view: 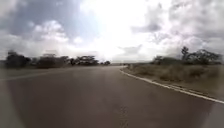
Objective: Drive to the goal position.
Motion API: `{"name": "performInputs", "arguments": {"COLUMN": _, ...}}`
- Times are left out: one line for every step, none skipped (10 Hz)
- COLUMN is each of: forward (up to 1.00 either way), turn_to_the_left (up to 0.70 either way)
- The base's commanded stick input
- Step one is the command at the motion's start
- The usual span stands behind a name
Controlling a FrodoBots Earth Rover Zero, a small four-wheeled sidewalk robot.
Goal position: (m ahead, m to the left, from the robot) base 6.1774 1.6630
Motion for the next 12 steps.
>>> {"name": "performInputs", "arguments": {"forward": 1.00, "turn_to_the_left": 0.00}}
{"name": "performInputs", "arguments": {"forward": 1.00, "turn_to_the_left": 0.00}}
{"name": "performInputs", "arguments": {"forward": 1.00, "turn_to_the_left": 0.00}}
{"name": "performInputs", "arguments": {"forward": 1.00, "turn_to_the_left": 0.00}}
{"name": "performInputs", "arguments": {"forward": 1.00, "turn_to_the_left": 0.00}}
{"name": "performInputs", "arguments": {"forward": 1.00, "turn_to_the_left": 0.00}}
{"name": "performInputs", "arguments": {"forward": 1.00, "turn_to_the_left": 0.00}}
{"name": "performInputs", "arguments": {"forward": 1.00, "turn_to_the_left": 0.00}}
{"name": "performInputs", "arguments": {"forward": 1.00, "turn_to_the_left": 0.00}}
{"name": "performInputs", "arguments": {"forward": 1.00, "turn_to_the_left": 0.00}}
{"name": "performInputs", "arguments": {"forward": 1.00, "turn_to_the_left": 0.00}}
{"name": "performInputs", "arguments": {"forward": 1.00, "turn_to_the_left": 0.00}}
